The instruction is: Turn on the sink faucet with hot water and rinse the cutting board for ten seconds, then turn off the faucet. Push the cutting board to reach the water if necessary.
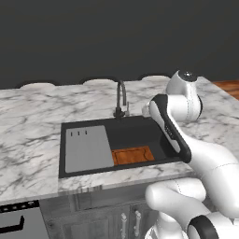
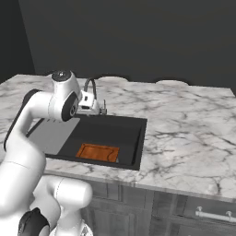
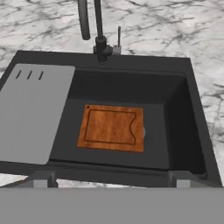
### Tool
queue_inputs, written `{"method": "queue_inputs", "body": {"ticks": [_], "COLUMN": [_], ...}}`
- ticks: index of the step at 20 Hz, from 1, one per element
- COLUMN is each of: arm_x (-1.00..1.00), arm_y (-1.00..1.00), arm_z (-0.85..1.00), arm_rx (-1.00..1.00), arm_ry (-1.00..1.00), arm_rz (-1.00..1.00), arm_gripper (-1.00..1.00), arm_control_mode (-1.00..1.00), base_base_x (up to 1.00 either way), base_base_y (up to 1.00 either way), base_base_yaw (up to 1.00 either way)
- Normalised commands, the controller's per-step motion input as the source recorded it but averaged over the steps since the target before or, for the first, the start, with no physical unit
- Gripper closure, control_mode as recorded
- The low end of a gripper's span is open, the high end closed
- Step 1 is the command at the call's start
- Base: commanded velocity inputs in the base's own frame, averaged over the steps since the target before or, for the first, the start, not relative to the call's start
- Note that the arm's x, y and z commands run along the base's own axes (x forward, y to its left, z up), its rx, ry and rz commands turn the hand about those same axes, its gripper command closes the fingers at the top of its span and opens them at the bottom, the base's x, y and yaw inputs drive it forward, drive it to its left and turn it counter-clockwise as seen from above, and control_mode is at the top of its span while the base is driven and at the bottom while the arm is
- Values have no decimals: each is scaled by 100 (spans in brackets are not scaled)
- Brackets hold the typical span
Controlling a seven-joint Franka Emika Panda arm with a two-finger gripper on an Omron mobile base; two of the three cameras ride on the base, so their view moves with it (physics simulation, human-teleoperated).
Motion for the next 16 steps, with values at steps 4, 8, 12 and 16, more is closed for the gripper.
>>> {"method": "queue_inputs", "body": {"ticks": [4,8,12,16], "arm_x": [19,32,27,29], "arm_y": [0,0,0,-2], "arm_z": [-9,0,0,-9], "arm_rx": [0,0,0,0], "arm_ry": [-12,-13,-14,-10], "arm_rz": [0,0,0,0], "arm_gripper": [-100,-100,-100,-100], "arm_control_mode": [-100,-100,-100,-100], "base_base_x": [0,0,0,0], "base_base_y": [0,0,0,0], "base_base_yaw": [0,0,0,0]}}
